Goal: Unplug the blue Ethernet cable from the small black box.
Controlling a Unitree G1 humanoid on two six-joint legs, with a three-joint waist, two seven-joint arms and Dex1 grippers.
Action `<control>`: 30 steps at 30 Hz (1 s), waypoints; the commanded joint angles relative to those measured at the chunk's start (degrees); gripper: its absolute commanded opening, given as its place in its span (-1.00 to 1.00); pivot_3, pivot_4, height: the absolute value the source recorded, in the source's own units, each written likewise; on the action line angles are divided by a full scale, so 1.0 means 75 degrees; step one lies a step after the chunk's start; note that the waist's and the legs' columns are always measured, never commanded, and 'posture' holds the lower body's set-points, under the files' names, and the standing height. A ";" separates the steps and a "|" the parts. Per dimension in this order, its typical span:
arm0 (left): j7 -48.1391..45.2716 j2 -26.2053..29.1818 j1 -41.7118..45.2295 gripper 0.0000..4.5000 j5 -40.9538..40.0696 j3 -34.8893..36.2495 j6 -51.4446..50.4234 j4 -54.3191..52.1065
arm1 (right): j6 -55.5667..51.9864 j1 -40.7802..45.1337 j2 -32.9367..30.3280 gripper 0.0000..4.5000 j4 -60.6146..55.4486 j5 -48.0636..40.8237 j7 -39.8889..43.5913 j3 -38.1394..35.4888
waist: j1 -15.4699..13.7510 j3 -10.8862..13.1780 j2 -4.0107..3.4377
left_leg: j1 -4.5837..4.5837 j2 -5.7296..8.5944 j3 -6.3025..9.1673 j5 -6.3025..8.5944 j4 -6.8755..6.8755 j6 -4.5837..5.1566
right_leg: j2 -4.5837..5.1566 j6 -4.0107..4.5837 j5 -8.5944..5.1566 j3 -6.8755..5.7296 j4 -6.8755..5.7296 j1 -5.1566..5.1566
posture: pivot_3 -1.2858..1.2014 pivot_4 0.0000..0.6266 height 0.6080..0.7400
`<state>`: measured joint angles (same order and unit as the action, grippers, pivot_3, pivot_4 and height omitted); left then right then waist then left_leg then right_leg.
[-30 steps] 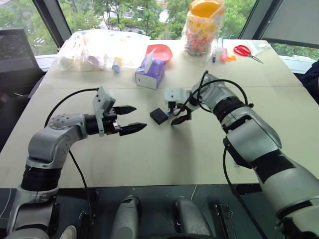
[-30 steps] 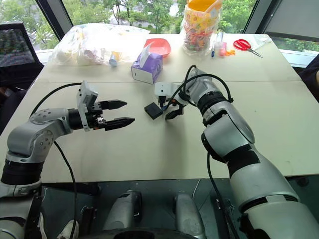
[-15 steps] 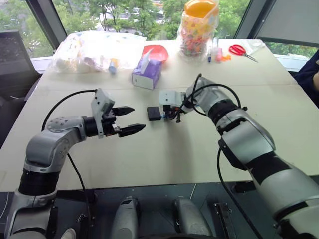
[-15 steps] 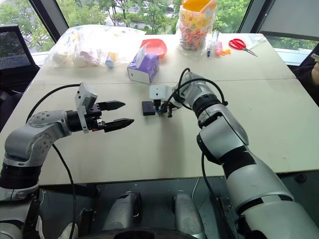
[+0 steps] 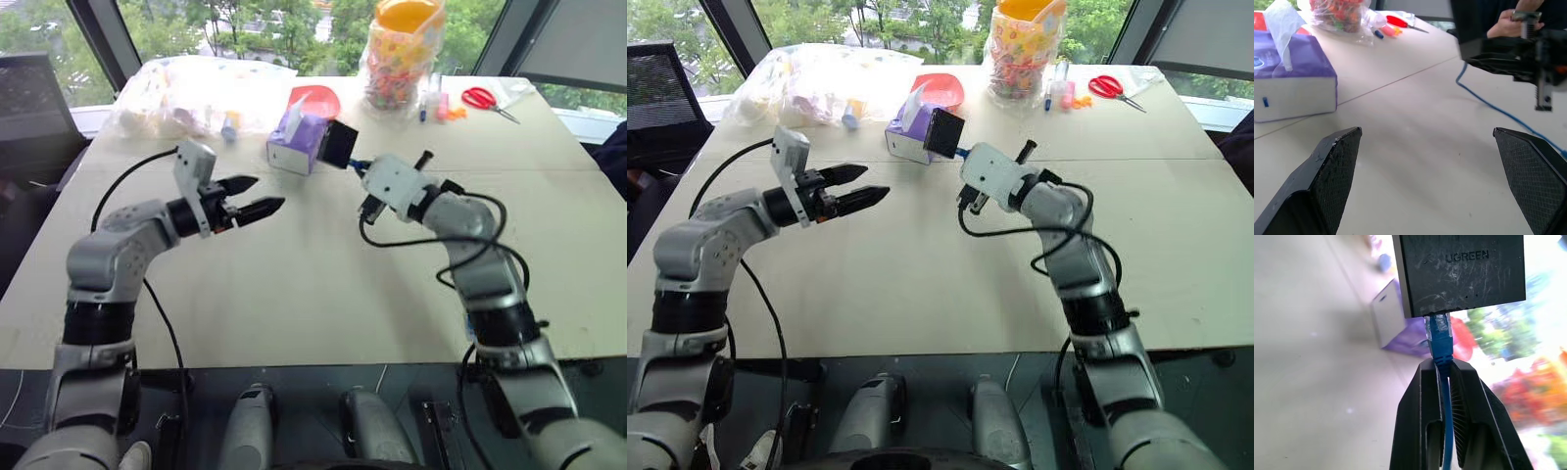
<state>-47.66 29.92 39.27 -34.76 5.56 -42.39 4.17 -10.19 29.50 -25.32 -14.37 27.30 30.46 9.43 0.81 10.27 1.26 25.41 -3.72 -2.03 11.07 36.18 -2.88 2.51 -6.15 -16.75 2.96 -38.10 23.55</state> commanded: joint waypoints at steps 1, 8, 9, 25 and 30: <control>-0.0369 -0.0115 0.0453 1.00 -0.0298 0.0020 -0.0107 0.0123 | 0.0429 -0.0202 -0.0169 -0.99 -0.0665 0.0899 -0.0609 0.0305 | 0.0023 0.0000 0.0000 | -0.0004 0.0001 -0.0004 0.0000 0.0005 0.0000 | 0.0003 0.0002 -0.0001 0.0004 0.0002 -0.0004 | 0.03 -0.52 0.92; -0.1504 0.0131 0.0770 1.00 -0.0916 -0.0196 -0.1027 0.0030 | 0.0745 -0.0511 -0.0135 -0.99 -0.0788 0.1707 -0.1041 0.0738 | 0.0036 -0.0001 0.0002 | -0.0005 0.0000 -0.0002 -0.0002 -0.0003 0.0000 | 0.0000 0.0000 0.0000 0.0005 -0.0001 -0.0003 | 0.03 -0.52 0.92; -0.1584 0.0184 0.0765 1.00 -0.0876 -0.0240 -0.1021 0.0027 | 0.0815 -0.0493 -0.0160 -0.99 -0.0767 0.1736 -0.1065 0.0745 | 0.0031 -0.0001 0.0002 | -0.0005 0.0000 -0.0002 -0.0002 -0.0005 0.0000 | 0.0000 0.0000 0.0000 0.0005 -0.0001 -0.0002 | 0.03 -0.52 0.92; -0.1525 -0.0366 0.1096 1.00 -0.0530 -0.0334 -0.0551 0.0507 | 0.1354 -0.0690 -0.0173 -0.99 -0.0922 0.1564 -0.0746 0.0737 | 0.0014 0.0000 0.0003 | -0.0005 0.0000 0.0003 -0.0002 -0.0001 0.0000 | 0.0000 0.0000 0.0000 0.0003 0.0001 -0.0009 | 0.03 -0.52 0.92; -0.1528 -0.0445 0.1056 0.44 -0.0529 -0.0305 -0.0545 0.0498 | 0.1409 -0.0715 -0.0196 -1.00 -0.0939 0.1576 -0.0667 0.0703 | 0.0010 0.0000 0.0003 | -0.0005 0.0000 0.0005 -0.0002 -0.0001 0.0000 | -0.0001 0.0000 0.0000 0.0003 0.0000 -0.0009 | 0.03 -0.52 0.92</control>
<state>-59.01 26.63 45.92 -38.16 2.29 -47.22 8.81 -0.52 23.62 -26.39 -18.34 39.62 25.57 15.61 0.89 10.26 1.29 25.37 -3.72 -1.99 11.06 36.17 -2.88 2.50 -6.15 -16.75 2.98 -38.10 23.48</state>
